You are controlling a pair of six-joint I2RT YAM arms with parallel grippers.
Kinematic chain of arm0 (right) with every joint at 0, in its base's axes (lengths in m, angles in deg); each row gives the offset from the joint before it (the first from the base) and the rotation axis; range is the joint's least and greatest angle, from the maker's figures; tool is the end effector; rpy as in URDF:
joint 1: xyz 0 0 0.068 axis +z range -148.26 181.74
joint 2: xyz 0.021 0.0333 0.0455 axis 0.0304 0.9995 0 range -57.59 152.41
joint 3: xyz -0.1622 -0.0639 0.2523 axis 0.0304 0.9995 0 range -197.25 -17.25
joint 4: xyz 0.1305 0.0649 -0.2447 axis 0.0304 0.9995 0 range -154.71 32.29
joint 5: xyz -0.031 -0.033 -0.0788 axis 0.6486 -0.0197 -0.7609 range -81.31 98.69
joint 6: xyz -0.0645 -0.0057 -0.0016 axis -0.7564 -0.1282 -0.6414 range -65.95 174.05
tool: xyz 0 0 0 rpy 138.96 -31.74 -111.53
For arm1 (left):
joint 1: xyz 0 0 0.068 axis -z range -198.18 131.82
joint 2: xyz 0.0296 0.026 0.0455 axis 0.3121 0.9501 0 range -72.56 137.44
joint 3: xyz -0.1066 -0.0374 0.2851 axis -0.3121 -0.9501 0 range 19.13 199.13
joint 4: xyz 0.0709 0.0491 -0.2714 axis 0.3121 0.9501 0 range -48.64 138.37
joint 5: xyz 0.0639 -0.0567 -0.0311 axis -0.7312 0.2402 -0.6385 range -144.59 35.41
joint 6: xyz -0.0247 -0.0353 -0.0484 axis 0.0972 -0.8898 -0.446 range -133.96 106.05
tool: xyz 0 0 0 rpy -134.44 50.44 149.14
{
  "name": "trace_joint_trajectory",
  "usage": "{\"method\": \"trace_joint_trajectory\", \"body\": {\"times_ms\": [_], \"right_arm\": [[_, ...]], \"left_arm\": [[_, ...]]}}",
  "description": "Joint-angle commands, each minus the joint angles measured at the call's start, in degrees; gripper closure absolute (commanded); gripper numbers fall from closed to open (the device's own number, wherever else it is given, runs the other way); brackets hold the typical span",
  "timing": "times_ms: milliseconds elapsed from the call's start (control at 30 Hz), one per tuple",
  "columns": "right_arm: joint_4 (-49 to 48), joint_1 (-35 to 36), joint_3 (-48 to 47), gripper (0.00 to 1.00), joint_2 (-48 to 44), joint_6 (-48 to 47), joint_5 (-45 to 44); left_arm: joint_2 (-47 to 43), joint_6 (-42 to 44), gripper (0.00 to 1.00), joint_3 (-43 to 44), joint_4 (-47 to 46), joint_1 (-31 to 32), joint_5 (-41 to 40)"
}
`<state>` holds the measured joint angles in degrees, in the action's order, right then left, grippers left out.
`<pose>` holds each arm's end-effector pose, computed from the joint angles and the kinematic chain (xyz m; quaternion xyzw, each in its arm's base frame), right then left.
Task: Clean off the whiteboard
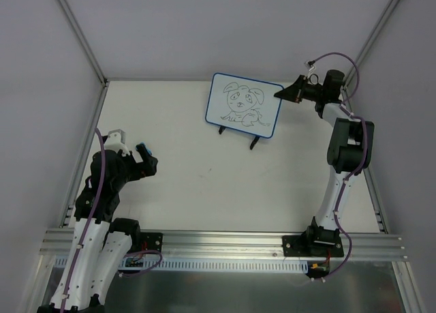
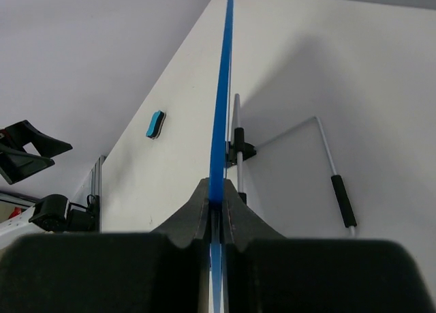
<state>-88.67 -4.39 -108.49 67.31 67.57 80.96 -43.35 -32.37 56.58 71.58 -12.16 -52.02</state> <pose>0.5389 -0.0095 0.2440 -0.2693 0.6731 0.4833 0.4907 0.1320 -0.0162 0.3108 -0.0769 0.8252 -0.1365 0.5427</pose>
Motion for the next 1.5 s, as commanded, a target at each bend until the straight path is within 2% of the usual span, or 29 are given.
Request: {"method": "trace_joint_trajectory", "body": {"times_ms": [0, 67, 100, 133, 267, 433, 800, 933, 1067, 1233, 1467], "right_arm": [[-17.7, -0.4, -0.6, 1.00, -6.1, 11.2, -0.7], [-30.4, -0.5, -0.3, 1.00, -5.9, 18.1, -1.3], [-34.9, -0.5, -0.7, 1.00, -5.6, 26.5, -2.0], [-41.8, -0.4, -1.1, 1.00, -5.2, 30.1, -2.6], [-46.4, 0.5, -1.3, 1.00, -5.6, 36.0, -3.4], [-46.5, 2.3, 4.8, 1.00, -12.9, 33.7, -5.7], [-46.2, 10.1, 34.8, 1.00, -34.4, 22.1, -17.1], [-44.7, 13.0, 46.6, 1.00, -41.7, 18.0, -21.9], [-42.2, 15.8, 53.9, 1.00, -47.4, 13.2, -25.9], [-42.4, 17.1, 60.7, 1.00, -51.3, 10.6, -29.3], [-42.5, 23.1, 68.9, 1.00, -55.6, 4.2, -36.7]], "left_arm": [[0.2, 1.1, 0.01, -0.2, -2.4, 0.0, 0.9], [0.1, 1.1, 0.01, -0.3, -2.4, 0.0, 0.8], [0.1, 1.0, 0.01, -0.3, -2.4, 0.0, 0.9], [0.1, 1.0, 0.01, -0.3, -2.4, -0.1, 0.9], [0.1, 0.7, 0.01, -0.3, -2.3, -0.2, 0.6], [0.2, -0.2, 0.01, -0.4, -2.3, -0.3, -0.5], [4.2, -5.5, 0.01, 1.0, -2.1, -0.3, -4.3], [9.4, -7.5, 0.01, 3.4, -2.0, -0.3, -6.4], [14.4, -9.2, 0.01, 6.1, -2.1, -0.3, -8.4], [20.4, -12.4, 0.01, 8.0, -2.8, -0.3, -13.0], [32.5, -18.0, 0.01, 10.3, -7.6, -0.3, -16.7]]}}
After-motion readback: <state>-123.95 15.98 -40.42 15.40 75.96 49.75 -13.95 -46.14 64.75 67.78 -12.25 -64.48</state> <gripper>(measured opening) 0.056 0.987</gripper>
